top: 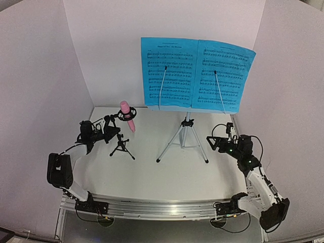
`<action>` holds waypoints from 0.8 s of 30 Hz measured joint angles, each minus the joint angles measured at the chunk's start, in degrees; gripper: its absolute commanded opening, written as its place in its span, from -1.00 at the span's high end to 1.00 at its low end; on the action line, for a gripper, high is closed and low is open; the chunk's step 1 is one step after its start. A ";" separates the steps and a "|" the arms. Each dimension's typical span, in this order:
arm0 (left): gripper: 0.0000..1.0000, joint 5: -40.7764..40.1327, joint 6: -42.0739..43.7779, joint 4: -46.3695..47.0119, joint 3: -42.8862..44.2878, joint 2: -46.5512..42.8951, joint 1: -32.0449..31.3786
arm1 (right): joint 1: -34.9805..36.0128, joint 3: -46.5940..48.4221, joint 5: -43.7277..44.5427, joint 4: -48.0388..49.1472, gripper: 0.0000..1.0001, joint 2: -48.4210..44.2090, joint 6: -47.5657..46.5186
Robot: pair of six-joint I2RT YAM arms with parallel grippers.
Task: Pack up the instrument practice props
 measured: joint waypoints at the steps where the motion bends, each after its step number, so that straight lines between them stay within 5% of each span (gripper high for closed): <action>1: 1.00 -0.44 0.55 -0.76 -1.56 -1.98 -0.53 | 1.49 1.39 0.56 -1.67 -0.84 -0.09 0.54; 9: 1.00 -5.82 3.71 -8.19 -11.55 -17.69 -7.47 | 24.35 10.49 9.96 -10.83 -0.80 2.66 5.06; 15: 1.00 -11.94 2.47 -7.33 -16.93 -23.78 -10.54 | 44.52 15.59 14.75 -4.40 -0.79 20.70 7.16; 20: 1.00 -15.45 0.04 -2.64 -19.74 -24.75 -12.56 | 47.48 17.33 14.17 8.05 -0.71 35.80 12.60; 24: 1.00 -16.54 -2.00 0.57 -21.86 -25.57 -12.78 | 47.17 30.20 10.45 14.33 -0.68 52.16 16.33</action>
